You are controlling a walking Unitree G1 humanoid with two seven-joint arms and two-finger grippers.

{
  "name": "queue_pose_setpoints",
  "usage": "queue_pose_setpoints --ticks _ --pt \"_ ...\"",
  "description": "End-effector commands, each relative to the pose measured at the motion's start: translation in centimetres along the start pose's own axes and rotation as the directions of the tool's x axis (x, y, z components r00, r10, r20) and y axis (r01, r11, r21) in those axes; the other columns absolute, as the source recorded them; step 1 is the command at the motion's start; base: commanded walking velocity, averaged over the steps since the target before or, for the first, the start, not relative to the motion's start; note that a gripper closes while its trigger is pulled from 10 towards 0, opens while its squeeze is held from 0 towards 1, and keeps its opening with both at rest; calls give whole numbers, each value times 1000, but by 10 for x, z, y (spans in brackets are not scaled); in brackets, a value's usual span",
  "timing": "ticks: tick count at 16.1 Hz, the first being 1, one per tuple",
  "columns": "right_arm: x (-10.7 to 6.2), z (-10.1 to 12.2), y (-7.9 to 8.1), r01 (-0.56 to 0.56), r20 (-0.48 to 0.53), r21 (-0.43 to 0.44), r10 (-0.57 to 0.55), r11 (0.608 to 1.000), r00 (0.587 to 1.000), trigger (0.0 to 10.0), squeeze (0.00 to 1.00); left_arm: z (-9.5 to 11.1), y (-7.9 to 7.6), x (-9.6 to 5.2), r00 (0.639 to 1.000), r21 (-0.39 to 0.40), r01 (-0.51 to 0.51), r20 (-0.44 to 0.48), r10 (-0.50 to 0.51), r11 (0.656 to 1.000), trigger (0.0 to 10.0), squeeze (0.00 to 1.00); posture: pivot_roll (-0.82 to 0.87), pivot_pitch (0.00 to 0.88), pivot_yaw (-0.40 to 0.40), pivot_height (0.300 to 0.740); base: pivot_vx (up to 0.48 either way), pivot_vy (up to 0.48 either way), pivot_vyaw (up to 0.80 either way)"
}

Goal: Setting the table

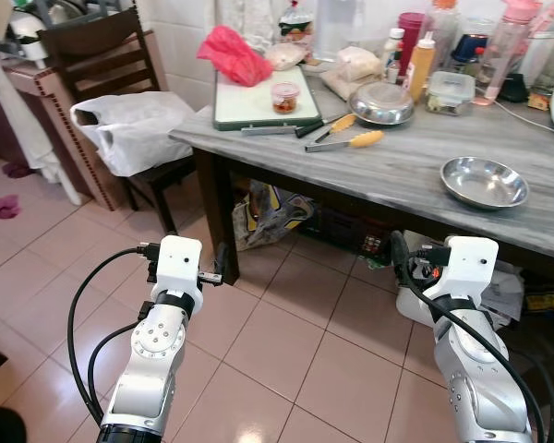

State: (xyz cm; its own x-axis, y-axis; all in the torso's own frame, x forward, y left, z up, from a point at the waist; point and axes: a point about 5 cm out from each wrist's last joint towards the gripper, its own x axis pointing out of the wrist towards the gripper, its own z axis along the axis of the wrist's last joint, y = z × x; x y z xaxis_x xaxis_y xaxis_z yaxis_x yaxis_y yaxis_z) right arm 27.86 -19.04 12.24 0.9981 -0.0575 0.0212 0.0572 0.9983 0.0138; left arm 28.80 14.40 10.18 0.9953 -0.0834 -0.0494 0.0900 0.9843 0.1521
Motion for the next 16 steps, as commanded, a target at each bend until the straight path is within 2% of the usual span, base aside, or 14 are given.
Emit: queue_pose_setpoints --ticks 1,10,16 --pt "0 6 0 0 20 -2 0 1000 1000 10000 0 2 1 2 1000 11 4 8 -4 1000 10000 0 -68 0 28 740 0 0 -800" --pt "3 4 7 -31 14 -2 31 1000 999 10000 0 -1 10 -3 998 2 -60 -3 60 998 10000 0 -42 0 12 740 0 0 -800" --pt "5 5 10 -42 16 1 42 999 999 10000 0 0 11 -3 998 5 -66 -2 66 998 10000 0 -38 0 11 740 0 0 -800"
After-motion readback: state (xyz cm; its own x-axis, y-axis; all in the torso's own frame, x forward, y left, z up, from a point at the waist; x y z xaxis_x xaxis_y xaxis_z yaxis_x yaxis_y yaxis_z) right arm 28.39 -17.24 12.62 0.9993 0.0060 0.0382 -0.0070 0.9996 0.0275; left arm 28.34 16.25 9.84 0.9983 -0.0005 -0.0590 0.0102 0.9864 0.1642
